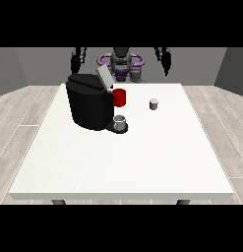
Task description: Insert the coffee pod into the coffee machine and close the lid
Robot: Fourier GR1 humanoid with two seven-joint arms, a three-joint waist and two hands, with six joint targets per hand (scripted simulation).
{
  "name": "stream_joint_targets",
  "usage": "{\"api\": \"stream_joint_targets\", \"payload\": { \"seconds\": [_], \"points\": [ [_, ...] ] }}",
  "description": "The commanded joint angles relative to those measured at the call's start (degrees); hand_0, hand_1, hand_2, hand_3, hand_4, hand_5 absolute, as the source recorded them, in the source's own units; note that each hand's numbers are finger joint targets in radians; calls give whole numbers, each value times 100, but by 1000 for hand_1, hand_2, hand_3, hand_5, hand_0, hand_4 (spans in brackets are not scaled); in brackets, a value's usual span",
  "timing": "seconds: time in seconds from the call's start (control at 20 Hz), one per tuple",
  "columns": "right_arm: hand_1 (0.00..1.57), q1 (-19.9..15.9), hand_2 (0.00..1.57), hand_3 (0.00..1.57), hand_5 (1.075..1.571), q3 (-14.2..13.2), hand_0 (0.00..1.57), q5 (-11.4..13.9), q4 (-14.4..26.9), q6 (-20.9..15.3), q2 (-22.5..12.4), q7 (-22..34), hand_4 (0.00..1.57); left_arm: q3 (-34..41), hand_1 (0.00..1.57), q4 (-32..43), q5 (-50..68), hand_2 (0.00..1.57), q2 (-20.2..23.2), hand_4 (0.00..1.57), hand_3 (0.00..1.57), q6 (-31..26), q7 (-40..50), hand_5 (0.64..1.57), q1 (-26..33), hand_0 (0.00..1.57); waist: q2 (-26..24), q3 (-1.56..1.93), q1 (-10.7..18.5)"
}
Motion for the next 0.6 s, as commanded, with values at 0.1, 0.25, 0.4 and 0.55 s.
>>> {"api": "stream_joint_targets", "payload": {
  "seconds": [0.1,0.25,0.4,0.55],
  "points": [
    [0,-57,0,0,1571,1,0,-32,308,189,67,-317,328,105,0,311,132,0,260,547,0,-529,-414,1571,-118,0,102,-21,-200],
    [0,-9,0,0,1571,-55,0,-240,271,261,129,-135,328,-455,0,-46,-69,0,96,547,0,-644,-118,1571,68,0,-192,-21,-187],
    [0,117,0,0,1571,-13,0,-355,224,276,456,-1112,282,-93,0,497,-666,0,690,450,0,-434,-191,1571,-326,0,233,-18,-636],
    [0,94,0,0,1571,156,0,-299,0,166,586,-803,346,23,0,812,-981,0,1215,0,0,-603,-112,1571,-312,0,185,-22,-677]
  ]
}}
